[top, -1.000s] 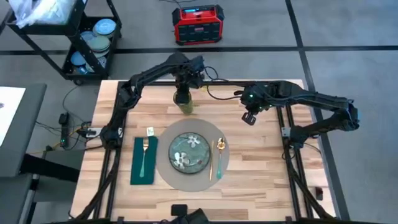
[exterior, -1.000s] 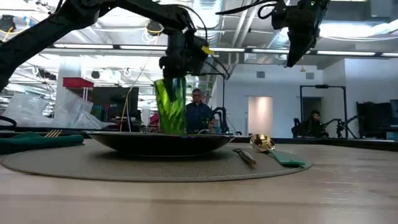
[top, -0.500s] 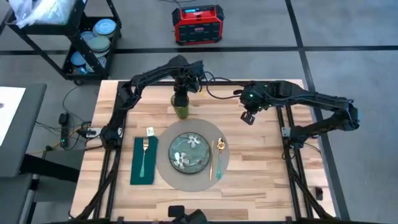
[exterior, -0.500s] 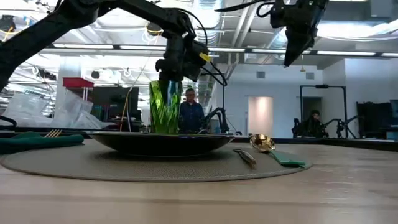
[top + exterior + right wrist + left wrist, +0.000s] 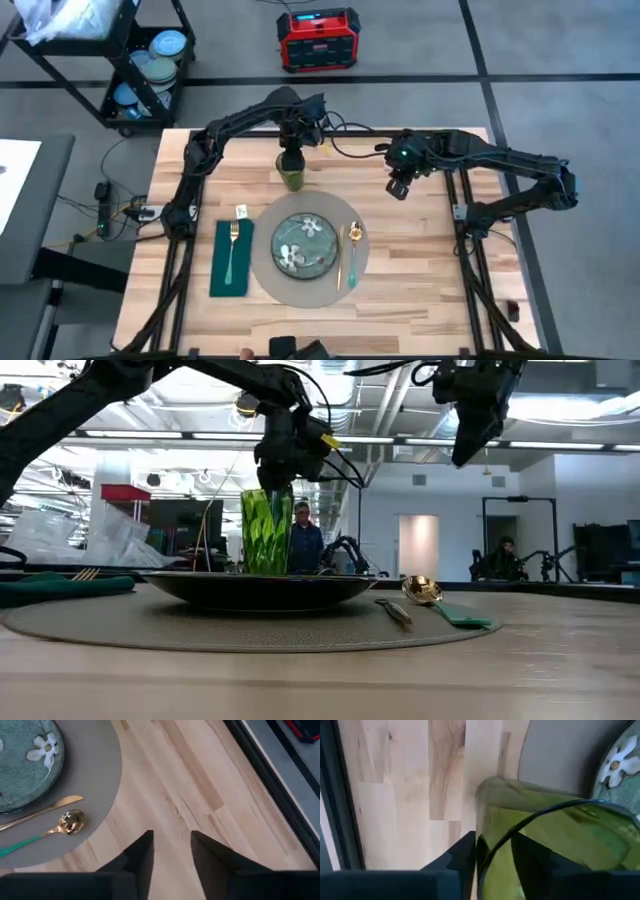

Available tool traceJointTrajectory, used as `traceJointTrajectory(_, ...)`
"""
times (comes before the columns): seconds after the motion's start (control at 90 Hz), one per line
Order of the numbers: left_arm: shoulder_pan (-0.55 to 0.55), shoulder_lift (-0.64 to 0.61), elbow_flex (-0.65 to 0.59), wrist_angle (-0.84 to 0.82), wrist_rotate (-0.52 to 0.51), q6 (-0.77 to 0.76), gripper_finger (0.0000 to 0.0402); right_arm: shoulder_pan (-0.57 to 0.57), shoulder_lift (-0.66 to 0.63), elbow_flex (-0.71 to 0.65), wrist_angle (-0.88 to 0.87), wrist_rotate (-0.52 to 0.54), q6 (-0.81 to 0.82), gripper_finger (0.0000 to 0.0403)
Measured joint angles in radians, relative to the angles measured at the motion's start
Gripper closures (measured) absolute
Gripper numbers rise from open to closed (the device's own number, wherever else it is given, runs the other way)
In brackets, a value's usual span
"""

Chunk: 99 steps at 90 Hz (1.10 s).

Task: Set table place
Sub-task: Put the green cup to the top right of the gray table placemat

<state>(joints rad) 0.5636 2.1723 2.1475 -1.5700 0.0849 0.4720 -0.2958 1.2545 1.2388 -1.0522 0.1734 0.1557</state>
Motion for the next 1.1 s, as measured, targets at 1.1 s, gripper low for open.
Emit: traceJointTrajectory(1.1, 0.008, -0.715, -0.038, -0.001, -0.117, -0.357, 0.0252, -0.074, 0.729, 0.801, 0.139, -0.109, -0.133, 0.0232)
